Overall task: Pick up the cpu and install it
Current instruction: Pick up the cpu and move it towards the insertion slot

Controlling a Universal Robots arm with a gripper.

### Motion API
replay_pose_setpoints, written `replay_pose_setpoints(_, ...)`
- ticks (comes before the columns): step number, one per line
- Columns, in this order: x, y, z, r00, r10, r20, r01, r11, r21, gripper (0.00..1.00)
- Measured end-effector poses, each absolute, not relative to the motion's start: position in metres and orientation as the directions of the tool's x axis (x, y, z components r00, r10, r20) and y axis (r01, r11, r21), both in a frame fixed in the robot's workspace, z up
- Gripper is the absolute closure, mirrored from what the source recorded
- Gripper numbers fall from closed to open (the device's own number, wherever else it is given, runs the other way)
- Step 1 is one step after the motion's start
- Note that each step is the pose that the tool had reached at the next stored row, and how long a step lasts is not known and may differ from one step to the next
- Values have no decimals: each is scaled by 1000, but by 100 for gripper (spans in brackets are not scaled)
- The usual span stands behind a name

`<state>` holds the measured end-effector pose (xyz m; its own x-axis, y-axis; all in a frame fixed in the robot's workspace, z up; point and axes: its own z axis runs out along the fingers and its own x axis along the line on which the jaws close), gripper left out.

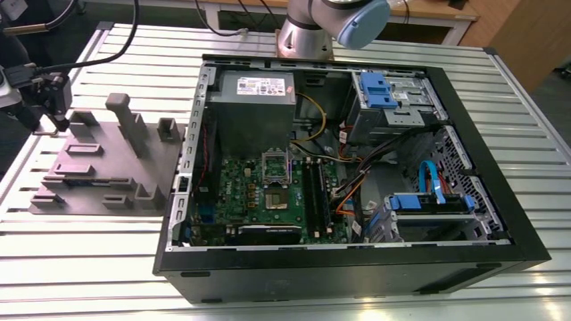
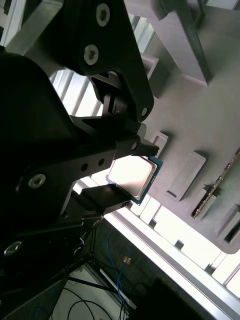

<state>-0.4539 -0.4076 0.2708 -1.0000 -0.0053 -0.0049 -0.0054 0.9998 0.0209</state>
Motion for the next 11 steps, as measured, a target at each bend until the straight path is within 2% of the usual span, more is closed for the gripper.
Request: replay_pose_setpoints(11,-454,-407,273,-1000,-5,-5,-5,1000,21,53)
